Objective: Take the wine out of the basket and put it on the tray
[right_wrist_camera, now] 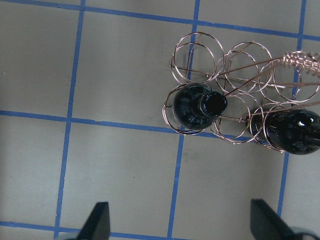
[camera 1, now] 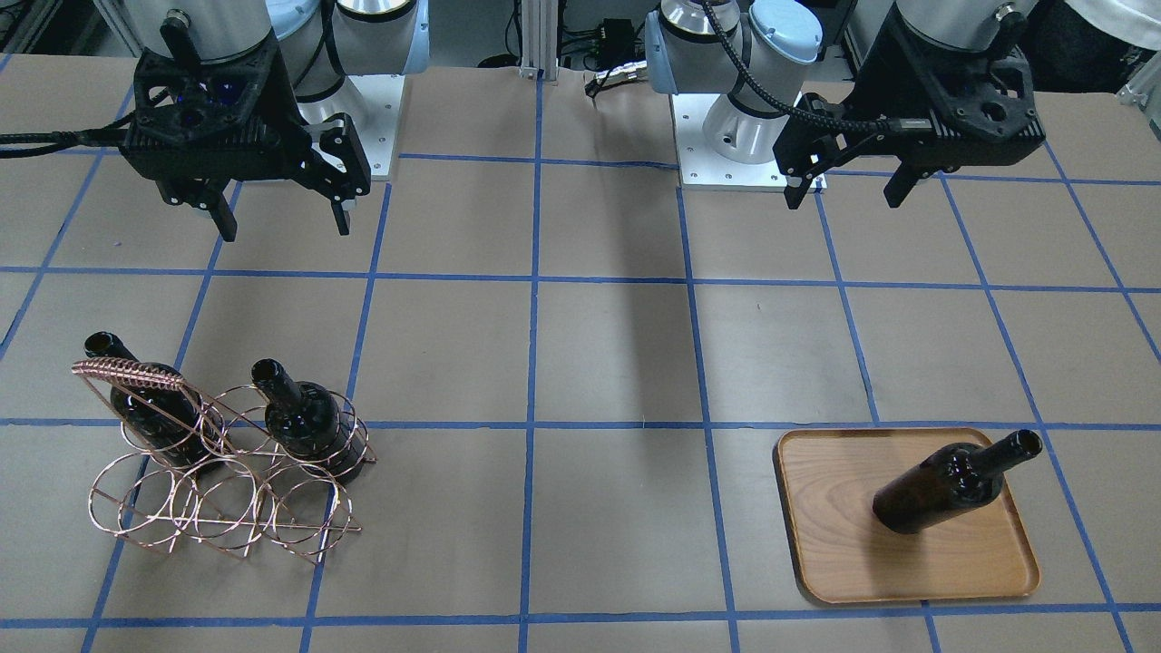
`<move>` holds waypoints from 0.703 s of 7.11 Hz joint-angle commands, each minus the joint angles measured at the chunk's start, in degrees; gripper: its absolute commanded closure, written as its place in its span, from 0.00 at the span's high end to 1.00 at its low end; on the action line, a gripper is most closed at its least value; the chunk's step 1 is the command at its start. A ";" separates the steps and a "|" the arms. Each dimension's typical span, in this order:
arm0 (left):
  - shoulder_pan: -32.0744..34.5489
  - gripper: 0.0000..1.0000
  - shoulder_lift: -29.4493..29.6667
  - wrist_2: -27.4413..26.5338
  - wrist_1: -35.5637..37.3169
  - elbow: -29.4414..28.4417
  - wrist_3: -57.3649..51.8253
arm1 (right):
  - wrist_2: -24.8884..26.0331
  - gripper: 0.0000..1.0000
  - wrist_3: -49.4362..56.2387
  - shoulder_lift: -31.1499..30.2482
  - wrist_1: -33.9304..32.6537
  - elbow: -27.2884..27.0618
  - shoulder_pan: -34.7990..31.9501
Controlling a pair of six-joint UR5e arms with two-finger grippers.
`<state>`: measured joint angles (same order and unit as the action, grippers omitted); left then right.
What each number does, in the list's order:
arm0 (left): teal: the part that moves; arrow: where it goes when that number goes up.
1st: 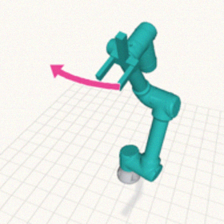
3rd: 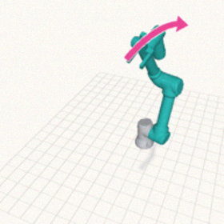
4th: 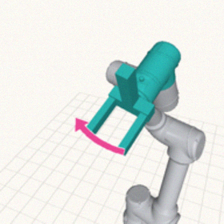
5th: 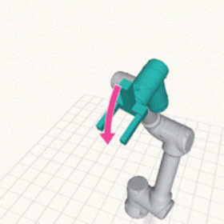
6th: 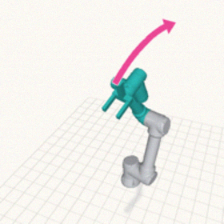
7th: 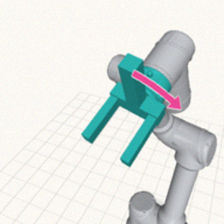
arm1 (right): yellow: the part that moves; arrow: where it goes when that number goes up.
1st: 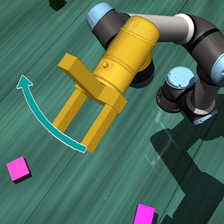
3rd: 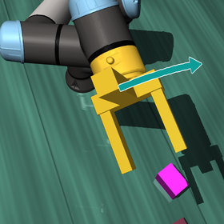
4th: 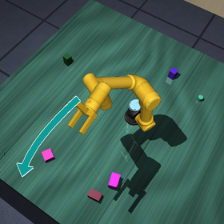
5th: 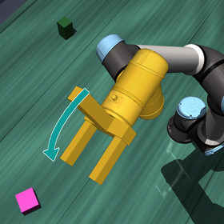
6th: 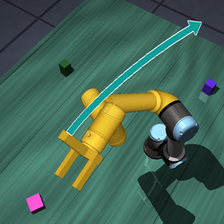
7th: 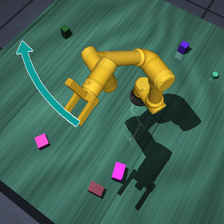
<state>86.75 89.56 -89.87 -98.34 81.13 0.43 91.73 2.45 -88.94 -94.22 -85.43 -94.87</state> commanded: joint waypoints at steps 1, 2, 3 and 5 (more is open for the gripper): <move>0.08 1.00 -0.09 -0.05 -0.10 0.17 0.01 | 0.03 1.00 0.10 0.00 0.08 0.00 -0.05; 0.08 1.00 0.00 -0.13 -0.10 0.17 0.01 | 0.12 1.00 0.28 0.00 1.04 0.00 -0.05; 0.08 1.00 -0.09 -0.05 -0.10 0.26 0.01 | -0.14 1.00 0.19 -0.09 0.62 0.09 -0.05; 0.08 1.00 -0.09 -0.05 -0.10 0.26 0.01 | 0.12 1.00 0.28 -0.09 0.44 0.18 -0.05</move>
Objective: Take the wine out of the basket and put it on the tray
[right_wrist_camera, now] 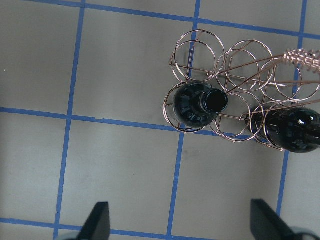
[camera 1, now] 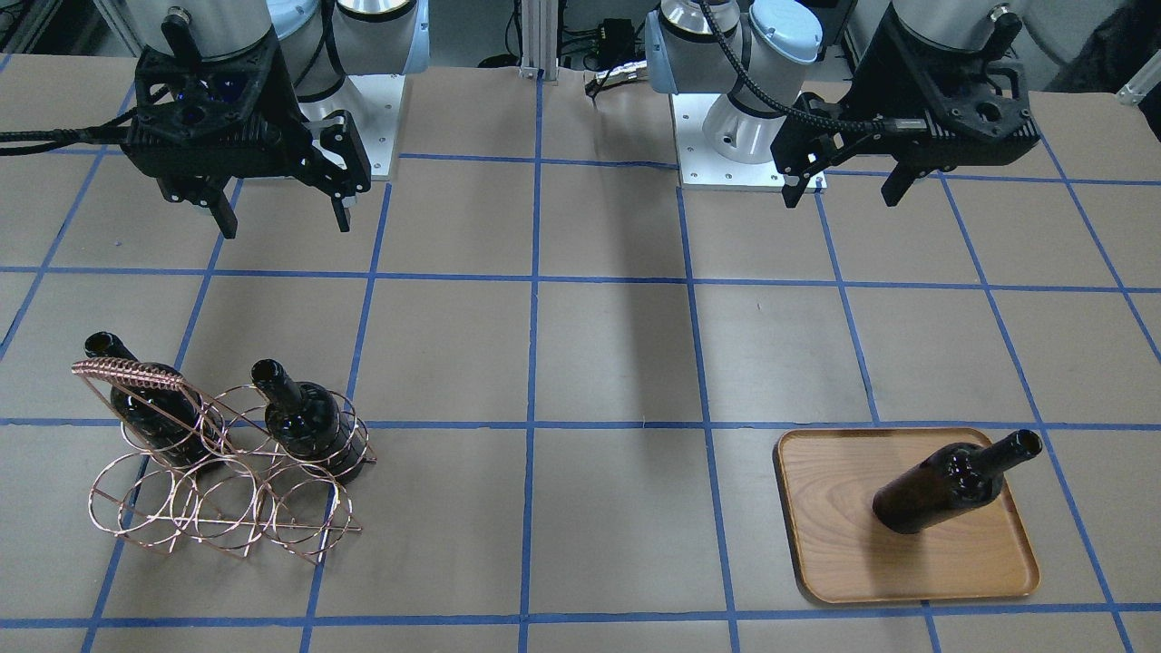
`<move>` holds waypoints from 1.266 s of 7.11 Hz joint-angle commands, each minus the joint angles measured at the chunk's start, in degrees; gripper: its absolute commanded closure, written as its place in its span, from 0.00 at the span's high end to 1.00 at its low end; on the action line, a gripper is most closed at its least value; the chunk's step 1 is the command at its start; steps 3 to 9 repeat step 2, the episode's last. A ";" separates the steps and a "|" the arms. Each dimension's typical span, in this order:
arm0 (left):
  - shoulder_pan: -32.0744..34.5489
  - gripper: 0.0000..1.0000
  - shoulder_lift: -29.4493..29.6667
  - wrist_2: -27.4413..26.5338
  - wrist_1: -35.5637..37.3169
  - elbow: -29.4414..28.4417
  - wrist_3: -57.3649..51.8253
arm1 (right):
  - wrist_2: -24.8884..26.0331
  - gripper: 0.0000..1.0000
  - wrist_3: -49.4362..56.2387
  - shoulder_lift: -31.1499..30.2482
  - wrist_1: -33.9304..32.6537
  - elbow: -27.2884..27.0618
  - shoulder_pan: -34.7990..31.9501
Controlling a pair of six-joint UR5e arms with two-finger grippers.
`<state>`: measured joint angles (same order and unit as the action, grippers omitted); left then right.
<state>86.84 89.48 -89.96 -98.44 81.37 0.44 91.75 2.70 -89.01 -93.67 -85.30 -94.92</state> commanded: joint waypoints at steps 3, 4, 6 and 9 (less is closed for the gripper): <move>0.00 1.00 -0.10 0.14 0.00 0.02 0.00 | 0.01 1.00 0.02 0.07 -0.55 0.04 0.00; 0.00 1.00 -0.10 0.14 0.00 0.02 0.00 | 0.01 1.00 0.02 0.07 -0.55 0.04 0.00; 0.00 1.00 -0.10 0.14 0.00 0.02 0.00 | 0.01 1.00 0.02 0.07 -0.55 0.04 0.00; 0.00 1.00 -0.10 0.14 0.00 0.02 0.00 | 0.01 1.00 0.02 0.07 -0.55 0.04 0.00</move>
